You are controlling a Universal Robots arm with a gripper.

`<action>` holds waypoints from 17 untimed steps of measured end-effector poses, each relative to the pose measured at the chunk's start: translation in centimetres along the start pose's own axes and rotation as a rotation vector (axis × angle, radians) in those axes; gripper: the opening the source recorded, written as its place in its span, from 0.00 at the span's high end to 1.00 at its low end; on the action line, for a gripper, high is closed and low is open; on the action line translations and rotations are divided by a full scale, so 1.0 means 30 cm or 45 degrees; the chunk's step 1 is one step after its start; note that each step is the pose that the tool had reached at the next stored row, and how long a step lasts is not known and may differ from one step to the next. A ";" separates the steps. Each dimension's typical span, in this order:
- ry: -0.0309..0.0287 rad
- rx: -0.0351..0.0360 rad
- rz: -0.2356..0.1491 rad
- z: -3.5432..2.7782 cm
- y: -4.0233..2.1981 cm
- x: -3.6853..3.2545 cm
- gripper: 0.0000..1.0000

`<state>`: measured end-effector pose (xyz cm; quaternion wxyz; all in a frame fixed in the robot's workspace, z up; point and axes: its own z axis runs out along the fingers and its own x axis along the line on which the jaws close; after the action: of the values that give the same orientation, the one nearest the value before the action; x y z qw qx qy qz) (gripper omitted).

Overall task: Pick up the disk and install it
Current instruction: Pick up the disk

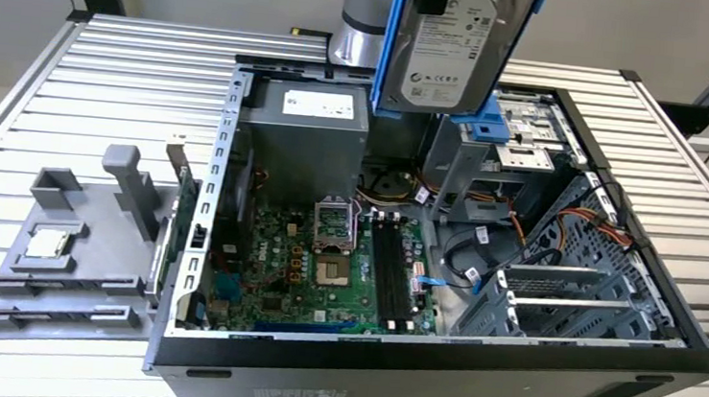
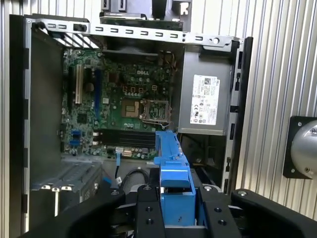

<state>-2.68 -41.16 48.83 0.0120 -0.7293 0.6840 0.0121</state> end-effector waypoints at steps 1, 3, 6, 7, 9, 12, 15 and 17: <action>0.0001 -0.0001 0.000 0.000 -0.001 0.000 1.00; 0.0002 -0.0001 0.000 0.000 -0.001 0.000 1.00; 0.0002 0.0001 0.000 0.003 -0.003 0.000 1.00; 0.0001 0.0002 0.000 0.004 -0.003 0.001 1.00; 0.0002 0.0002 0.000 0.005 -0.003 0.001 1.00; 0.0002 0.0002 0.000 0.007 -0.005 0.001 1.00; 0.0001 0.0002 0.000 0.010 -0.006 0.001 1.00; 0.0002 0.0002 0.000 0.011 -0.006 0.001 1.00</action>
<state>-2.49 -41.17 48.50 0.0120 -0.7293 0.6840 0.0120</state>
